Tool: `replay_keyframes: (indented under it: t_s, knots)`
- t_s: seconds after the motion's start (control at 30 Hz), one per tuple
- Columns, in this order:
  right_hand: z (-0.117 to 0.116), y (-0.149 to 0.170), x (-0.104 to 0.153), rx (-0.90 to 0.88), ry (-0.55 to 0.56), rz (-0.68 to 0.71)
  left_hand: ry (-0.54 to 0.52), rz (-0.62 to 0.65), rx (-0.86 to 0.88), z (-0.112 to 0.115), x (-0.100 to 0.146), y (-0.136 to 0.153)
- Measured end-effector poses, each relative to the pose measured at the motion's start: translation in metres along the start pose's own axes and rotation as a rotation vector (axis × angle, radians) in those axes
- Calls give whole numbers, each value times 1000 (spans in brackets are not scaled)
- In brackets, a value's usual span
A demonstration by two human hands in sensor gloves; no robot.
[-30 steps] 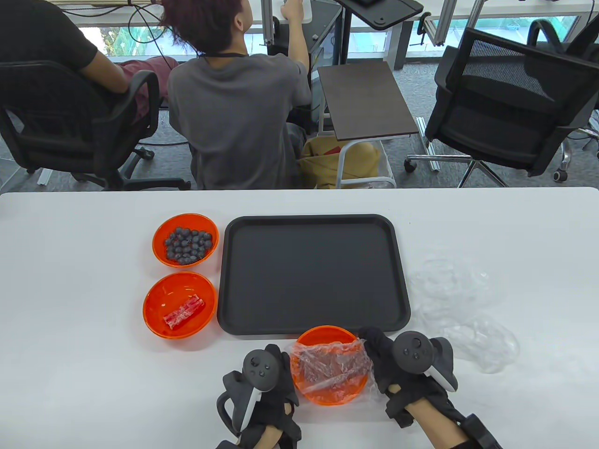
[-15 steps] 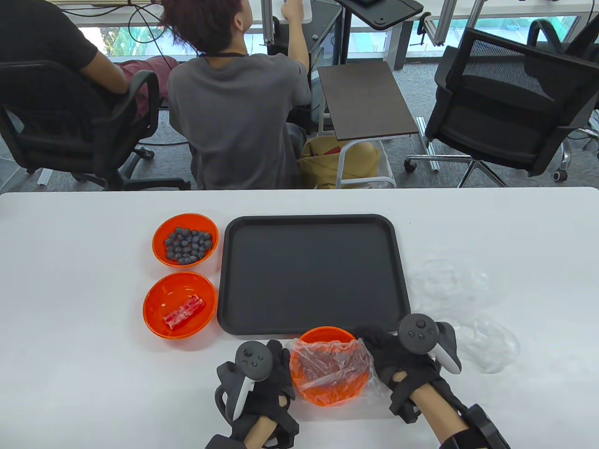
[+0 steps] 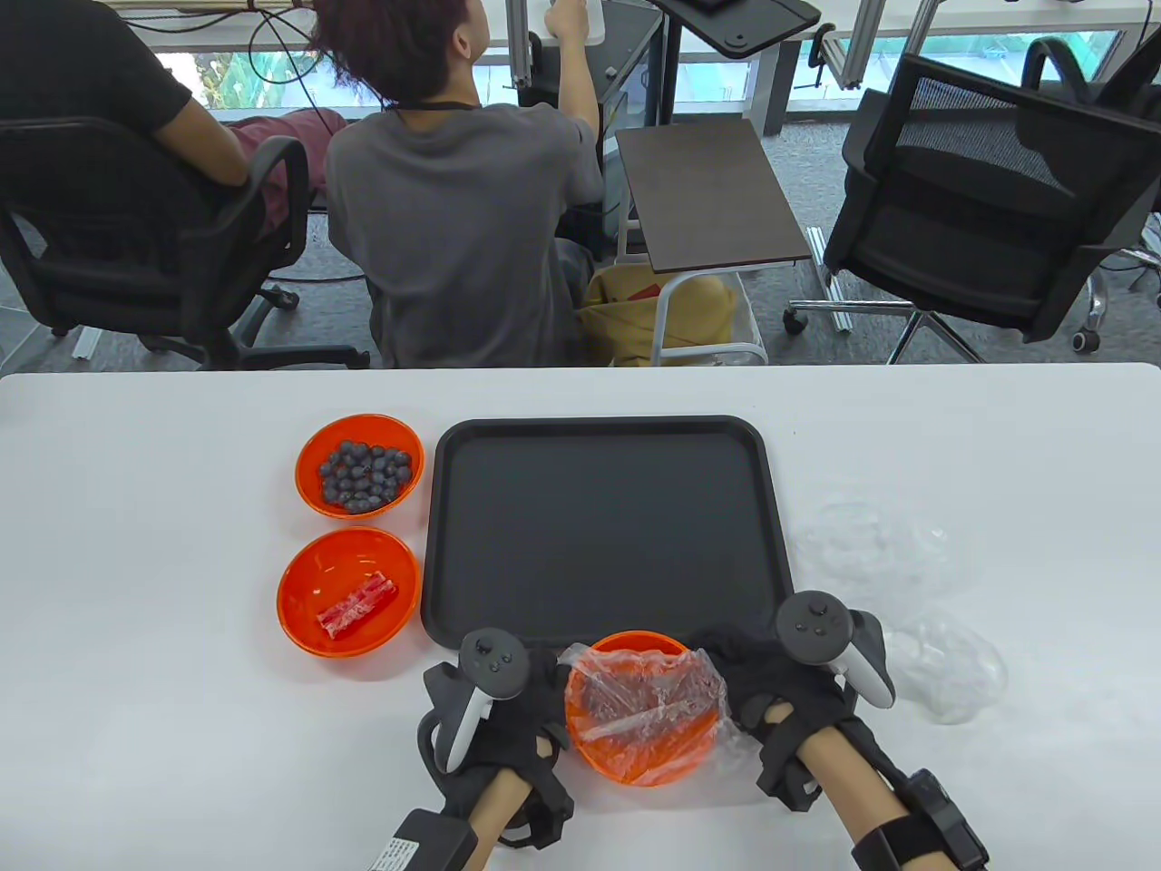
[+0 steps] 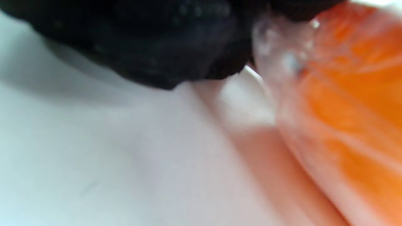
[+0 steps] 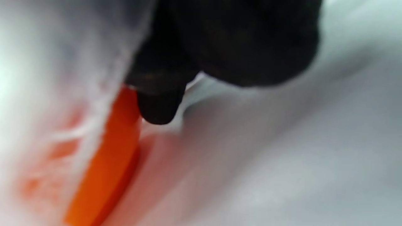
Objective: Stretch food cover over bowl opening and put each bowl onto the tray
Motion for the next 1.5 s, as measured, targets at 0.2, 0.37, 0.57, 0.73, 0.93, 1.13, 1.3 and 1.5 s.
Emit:
replay_keyframes:
  t_s: [0.2,0.37,0.57,0.73,0.93,1.13,1.3,1.5]
  knots:
    - [-3,2,-5,-18,-57,-4,93,8,-3,-2,-11,-1]
    - [-4,2,-8,-19,-79,-15,94,9,-16,-3,-14,-3]
    - [-3,2,-6,-32,-44,-42,32,-1,-23,-3,-11,-3]
    - [-3,-1,-2,-49,30,-82,34,-4,-16,-3,-10,-1]
    - [-3,-2,6,-49,109,-140,8,-1,-27,-4,-3,2]
    - [-4,1,13,-52,160,-226,-36,16,-76,-3,0,0]
    - [-3,2,14,-44,179,-252,-41,14,-98,-3,1,-2]
    - [-1,5,19,-51,207,-290,-83,46,-132,-1,6,-2]
Point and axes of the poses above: the tracker on the back of each hand, its own y axis roughly to the little-finger side, its own x axis roughly from the fingertips to the wrist, z = x × y, the point moved 2 cm from there along -x, roughly from the wrist to the fingertips, and after that the axes turned 11 degrees about x, right-handed, at the moved point
